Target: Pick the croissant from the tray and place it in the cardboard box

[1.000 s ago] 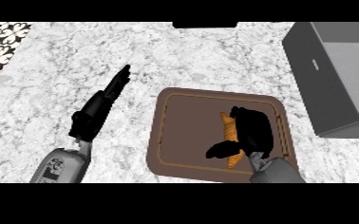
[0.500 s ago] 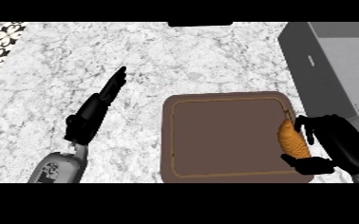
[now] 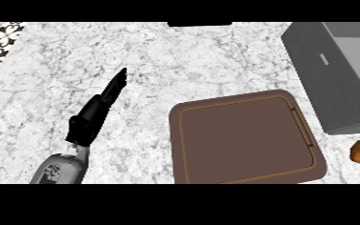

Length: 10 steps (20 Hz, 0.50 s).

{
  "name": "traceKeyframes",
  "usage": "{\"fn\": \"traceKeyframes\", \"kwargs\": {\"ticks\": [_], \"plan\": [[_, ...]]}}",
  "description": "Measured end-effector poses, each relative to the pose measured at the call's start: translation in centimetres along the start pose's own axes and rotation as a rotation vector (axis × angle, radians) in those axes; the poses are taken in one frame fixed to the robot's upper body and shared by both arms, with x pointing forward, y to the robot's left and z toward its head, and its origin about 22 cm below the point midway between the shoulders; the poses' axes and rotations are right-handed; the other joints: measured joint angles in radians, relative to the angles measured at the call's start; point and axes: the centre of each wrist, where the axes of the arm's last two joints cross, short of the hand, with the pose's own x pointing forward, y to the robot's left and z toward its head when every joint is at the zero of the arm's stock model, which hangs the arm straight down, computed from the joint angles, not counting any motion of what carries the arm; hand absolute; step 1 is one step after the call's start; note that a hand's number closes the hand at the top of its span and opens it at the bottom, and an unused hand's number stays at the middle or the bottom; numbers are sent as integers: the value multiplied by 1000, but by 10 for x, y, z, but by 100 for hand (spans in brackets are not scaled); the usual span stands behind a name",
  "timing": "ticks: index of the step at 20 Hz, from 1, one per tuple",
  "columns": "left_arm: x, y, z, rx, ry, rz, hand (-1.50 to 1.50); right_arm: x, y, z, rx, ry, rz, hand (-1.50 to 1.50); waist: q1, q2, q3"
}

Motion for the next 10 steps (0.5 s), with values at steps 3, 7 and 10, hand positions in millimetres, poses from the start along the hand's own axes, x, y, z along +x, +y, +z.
{"fn": "traceKeyframes", "kwargs": {"ticks": [3,7,10], "plan": [[-1,3,1,12,0,-2,0,2,-29,12,-56,-41,-57,150,-8,-2,-1],[1,3,2,11,-3,2,0,2,-67,27,-145,-27,-115,150,-4,-2,-1],[3,8,-1,1,-5,4,0,2,-88,41,-188,5,-168,150,1,0,-1]]}}
